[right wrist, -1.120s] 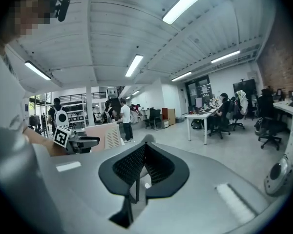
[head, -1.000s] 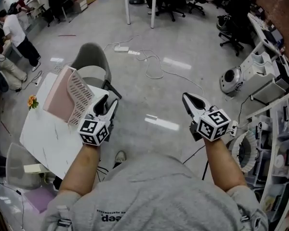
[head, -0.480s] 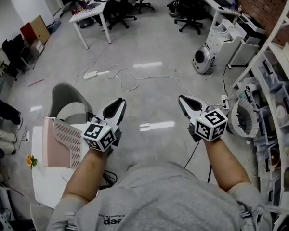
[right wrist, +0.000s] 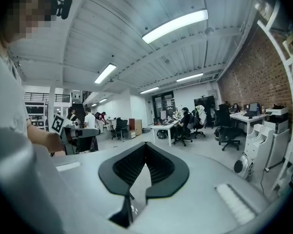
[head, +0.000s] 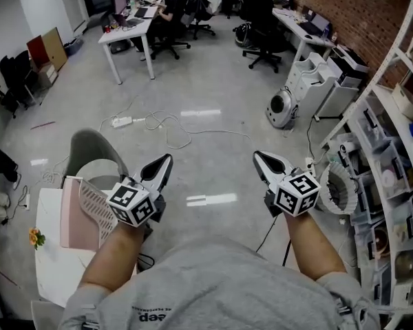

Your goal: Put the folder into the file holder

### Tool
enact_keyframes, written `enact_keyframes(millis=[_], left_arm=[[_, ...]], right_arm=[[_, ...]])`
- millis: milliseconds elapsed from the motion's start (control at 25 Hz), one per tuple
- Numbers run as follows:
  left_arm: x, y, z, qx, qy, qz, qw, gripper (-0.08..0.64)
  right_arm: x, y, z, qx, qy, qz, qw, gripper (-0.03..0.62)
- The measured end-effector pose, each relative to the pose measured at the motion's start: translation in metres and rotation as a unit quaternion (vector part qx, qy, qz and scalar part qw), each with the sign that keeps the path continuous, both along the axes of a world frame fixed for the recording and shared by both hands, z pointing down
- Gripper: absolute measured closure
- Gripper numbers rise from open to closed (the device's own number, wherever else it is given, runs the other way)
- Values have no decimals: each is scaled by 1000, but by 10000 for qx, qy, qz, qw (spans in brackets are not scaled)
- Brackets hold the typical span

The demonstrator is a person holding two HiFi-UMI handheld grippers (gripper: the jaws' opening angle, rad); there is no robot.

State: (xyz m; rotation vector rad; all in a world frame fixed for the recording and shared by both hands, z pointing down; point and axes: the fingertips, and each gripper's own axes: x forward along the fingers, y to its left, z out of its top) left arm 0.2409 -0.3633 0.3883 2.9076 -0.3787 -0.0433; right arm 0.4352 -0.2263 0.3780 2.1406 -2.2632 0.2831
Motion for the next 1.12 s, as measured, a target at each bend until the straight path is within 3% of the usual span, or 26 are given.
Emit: enact_keyframes(millis=[1120], left_arm=[[4, -9, -4, 54, 52, -91, 9999, 502]], right_arm=[[7, -26, -6, -69, 278, -104, 9995, 589]])
